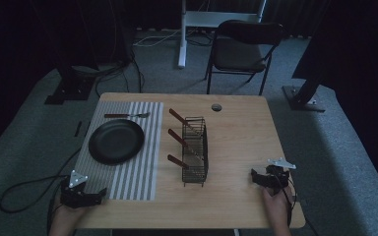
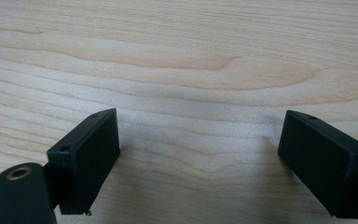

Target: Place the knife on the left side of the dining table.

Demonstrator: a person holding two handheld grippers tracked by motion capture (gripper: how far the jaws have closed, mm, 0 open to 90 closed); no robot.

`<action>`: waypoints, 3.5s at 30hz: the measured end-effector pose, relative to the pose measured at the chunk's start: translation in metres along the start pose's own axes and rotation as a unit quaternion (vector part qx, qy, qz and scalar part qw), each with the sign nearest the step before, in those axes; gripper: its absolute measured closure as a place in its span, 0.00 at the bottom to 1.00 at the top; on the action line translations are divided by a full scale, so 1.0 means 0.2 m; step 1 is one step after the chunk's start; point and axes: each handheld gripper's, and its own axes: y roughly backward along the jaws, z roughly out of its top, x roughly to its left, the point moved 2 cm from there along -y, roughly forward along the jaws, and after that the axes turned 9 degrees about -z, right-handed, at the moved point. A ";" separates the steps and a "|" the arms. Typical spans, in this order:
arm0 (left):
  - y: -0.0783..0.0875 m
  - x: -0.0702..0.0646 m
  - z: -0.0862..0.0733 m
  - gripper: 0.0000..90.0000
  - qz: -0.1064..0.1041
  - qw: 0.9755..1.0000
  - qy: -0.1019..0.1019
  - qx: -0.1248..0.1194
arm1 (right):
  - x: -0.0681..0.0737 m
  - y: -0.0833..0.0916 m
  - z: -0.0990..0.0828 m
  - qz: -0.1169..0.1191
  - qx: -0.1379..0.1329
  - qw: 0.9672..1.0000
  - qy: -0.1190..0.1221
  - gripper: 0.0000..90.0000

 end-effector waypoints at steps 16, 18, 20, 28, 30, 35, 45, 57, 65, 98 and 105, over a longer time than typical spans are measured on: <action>0.00 0.00 0.00 0.00 0.000 1.000 0.000 0.001 | 0.00 0.00 0.00 0.000 0.000 1.000 0.000 0.13; 0.00 0.00 0.00 0.00 0.000 1.000 0.000 0.001 | 0.00 0.00 0.00 0.000 0.000 1.000 0.000 0.13; 0.00 0.00 0.00 0.00 0.000 1.000 0.000 0.001 | 0.00 0.00 0.00 0.000 0.000 1.000 0.000 0.13; 0.00 0.00 0.00 0.00 -0.001 1.000 0.000 0.003 | 0.00 0.00 0.00 0.000 0.000 1.000 0.000 0.13; 0.00 0.00 0.00 0.00 -0.001 1.000 -0.001 0.005 | 0.00 0.00 0.00 0.000 0.000 1.000 0.000 0.13; 0.00 0.00 0.01 0.01 -0.002 1.000 -0.001 0.013 | 0.00 0.00 0.00 0.000 0.000 1.000 0.000 0.13; 0.02 -0.02 0.03 0.01 -0.022 1.000 0.003 0.004 | 0.00 0.00 0.00 0.000 0.000 1.000 0.000 0.13; 0.01 -0.15 0.09 0.02 -0.052 0.998 -0.028 0.016 | 0.00 0.00 0.00 0.000 0.000 1.000 0.000 0.13; 0.03 -0.22 0.13 0.02 -0.082 0.996 -0.038 0.001 | 0.00 0.00 0.00 0.000 0.000 1.000 0.000 0.13; 0.06 -0.58 0.38 0.03 -0.146 0.983 -0.111 -0.032 | 0.00 0.00 0.00 0.000 0.000 1.000 0.000 0.13; 0.07 -0.65 0.42 0.04 -0.165 0.978 -0.120 -0.037 | 0.00 0.00 0.00 0.000 0.000 1.000 0.000 0.13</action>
